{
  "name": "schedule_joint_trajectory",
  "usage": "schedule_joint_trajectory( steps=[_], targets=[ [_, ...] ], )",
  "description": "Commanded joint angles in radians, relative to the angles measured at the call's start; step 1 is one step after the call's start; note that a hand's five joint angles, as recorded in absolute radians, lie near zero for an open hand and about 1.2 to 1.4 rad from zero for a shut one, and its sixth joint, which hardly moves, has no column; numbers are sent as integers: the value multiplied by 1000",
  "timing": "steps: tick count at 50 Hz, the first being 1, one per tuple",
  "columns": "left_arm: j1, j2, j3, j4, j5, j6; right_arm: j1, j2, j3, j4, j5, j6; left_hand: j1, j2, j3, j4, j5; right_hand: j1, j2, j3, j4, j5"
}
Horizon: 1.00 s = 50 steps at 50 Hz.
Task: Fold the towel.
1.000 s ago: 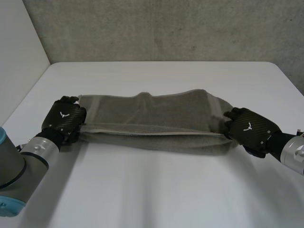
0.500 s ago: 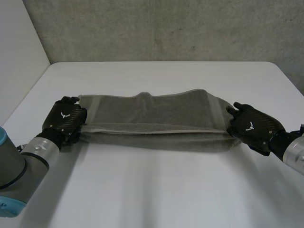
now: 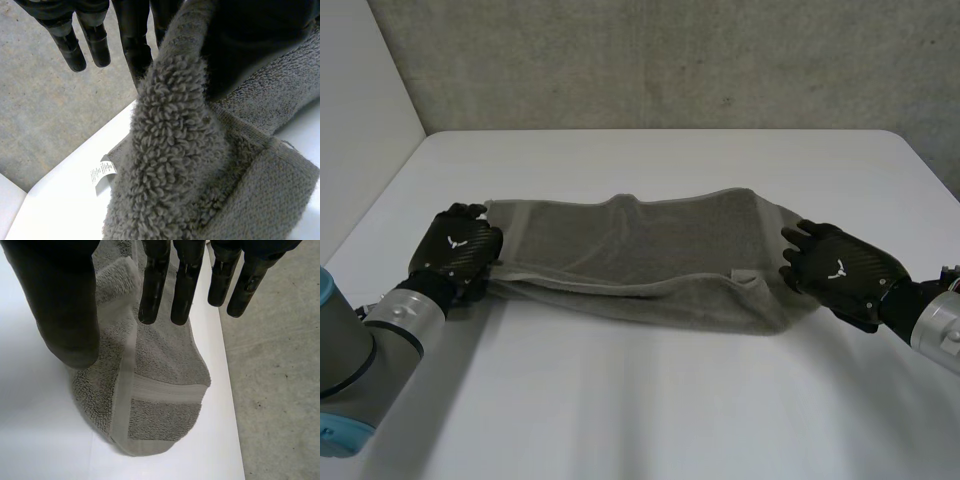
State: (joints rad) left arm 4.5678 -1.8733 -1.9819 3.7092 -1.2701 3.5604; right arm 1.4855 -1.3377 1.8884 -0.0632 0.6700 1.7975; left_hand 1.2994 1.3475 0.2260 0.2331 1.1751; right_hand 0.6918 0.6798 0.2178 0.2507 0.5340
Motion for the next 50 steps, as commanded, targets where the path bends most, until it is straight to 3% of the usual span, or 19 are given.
schedule_joint_trajectory(
  steps=[1, 5, 7, 8, 10, 12, 14, 15, 17, 24, 33, 39, 41, 42, 44, 45, 46, 50],
  targets=[
    [-1, 0, 0, 0, 0, 0, 9, 37, -5, -3, 7, -3, 97, 49, -51, -59, 47, 185, 197, -43, -76, 169],
    [0, -1, 0, 0, 0, 0, 9, 42, -8, -12, 11, -1, 97, 49, -51, -59, 47, 165, 177, -43, -76, 149],
    [2, -1, 0, 0, 0, 0, 12, 40, -17, -1, 19, 19, 97, 49, -51, -59, 47, -220, -208, -43, -76, -236],
    [2, -1, 0, 0, 0, 0, 12, 40, -17, -1, 19, 19, 97, 49, -51, -59, 47, -222, -210, -43, -76, -239],
    [3, 0, 2, 0, 0, 0, 30, 35, -37, 2, 48, 107, 97, 49, -51, -59, 47, -517, -505, -43, -76, -534],
    [3, -1, 2, 0, 0, 0, 59, 34, -60, 8, 71, 186, 97, 49, -51, -59, 47, -517, -505, -43, -76, -534],
    [2, -1, 2, 0, 0, 0, 111, 31, -124, 26, 108, 366, 97, 49, -51, -59, 47, -517, -505, -43, -76, -534],
    [2, -1, 2, 0, 0, 0, 111, 31, -124, 26, 108, 367, 97, 49, -51, -59, 47, -517, -505, -43, -76, -534],
    [0, -1, 2, 0, 0, 0, 139, 32, -175, 39, 123, 540, 97, 49, -51, -59, 47, -517, -505, -43, -76, -534],
    [3, 0, 3, -11, 0, 0, 186, 95, -247, 46, 141, 712, 97, 49, -51, -59, 47, -517, -505, -43, -76, -534],
    [5, 0, 9, -35, 0, 0, 268, 285, -403, 190, 287, 709, 97, 49, -51, -59, 47, -366, -354, -43, -76, -383],
    [5, 2, 9, -35, 0, 0, 271, 342, -442, 223, 307, 704, 97, 49, -51, -59, 47, -243, -231, -43, -76, -259],
    [5, 2, 11, -35, 0, 0, 271, 342, -445, 224, 310, 707, 97, 49, -51, -59, 47, -15, -3, -43, -76, -32],
    [5, 2, 9, -35, 0, 0, 271, 342, -445, 224, 310, 708, 97, 49, -51, -59, 47, -14, -2, -43, -76, -30],
    [5, 2, 11, -35, 0, 0, 268, 325, -443, 227, 310, 721, 97, 49, -51, -59, 47, 319, 331, -43, -76, 303],
    [5, 2, 9, -35, 0, 0, 268, 325, -443, 227, 310, 721, 97, 49, -51, -59, 47, 321, 333, -43, -76, 304],
    [5, 2, 9, -35, 0, 0, 265, 303, -436, 227, 309, 723, 97, 49, -51, -59, 47, 527, 539, -43, -76, 511],
    [6, 3, 11, -35, 0, 0, 263, 246, -410, 226, 304, 723, 97, 49, -51, -59, 47, 705, 716, -43, -76, 688]
  ],
)
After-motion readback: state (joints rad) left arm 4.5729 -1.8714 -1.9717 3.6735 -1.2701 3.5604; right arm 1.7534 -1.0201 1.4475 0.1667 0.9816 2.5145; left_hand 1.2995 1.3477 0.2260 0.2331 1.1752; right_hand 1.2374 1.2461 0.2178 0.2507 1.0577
